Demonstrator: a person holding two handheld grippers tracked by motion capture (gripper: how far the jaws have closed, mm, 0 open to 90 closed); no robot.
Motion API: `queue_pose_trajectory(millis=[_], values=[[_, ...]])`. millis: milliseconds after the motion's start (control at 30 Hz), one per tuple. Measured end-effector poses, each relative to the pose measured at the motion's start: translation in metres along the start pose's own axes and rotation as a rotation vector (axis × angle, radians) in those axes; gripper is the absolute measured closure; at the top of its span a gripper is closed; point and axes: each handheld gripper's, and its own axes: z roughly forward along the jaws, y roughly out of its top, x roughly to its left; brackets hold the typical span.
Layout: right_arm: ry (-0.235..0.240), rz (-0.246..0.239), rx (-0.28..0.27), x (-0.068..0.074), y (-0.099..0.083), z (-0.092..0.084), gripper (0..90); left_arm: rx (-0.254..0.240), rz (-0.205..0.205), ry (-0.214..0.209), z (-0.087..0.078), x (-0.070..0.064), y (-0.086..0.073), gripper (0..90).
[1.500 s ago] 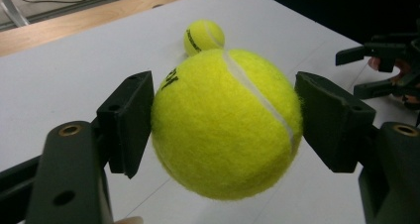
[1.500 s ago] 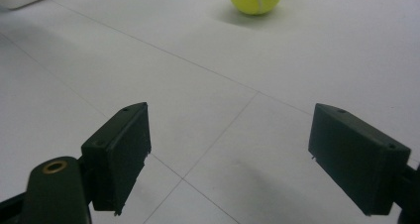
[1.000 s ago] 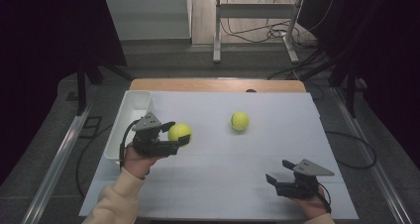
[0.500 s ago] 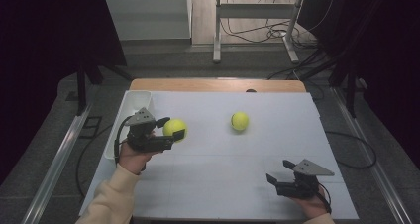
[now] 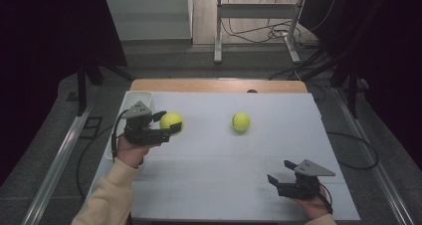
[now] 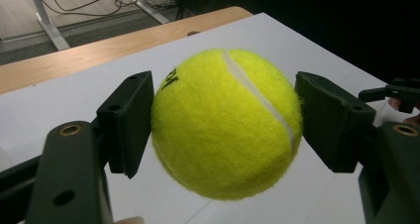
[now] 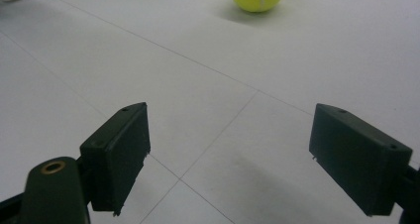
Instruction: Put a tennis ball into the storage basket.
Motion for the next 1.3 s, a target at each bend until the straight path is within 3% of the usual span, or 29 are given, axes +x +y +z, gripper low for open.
queue_pose_trajectory(millis=[733,1300], values=[[0.0,0.005,0.003,0.0,0.0,0.0,16.6,0.009,-0.052,0.083,0.001,0.029,0.011,27.1],[-0.005,0.004,0.007,-0.001,0.0,0.0,16.6,0.014,-0.057,0.129,-0.001,0.043,0.018,27.2]])
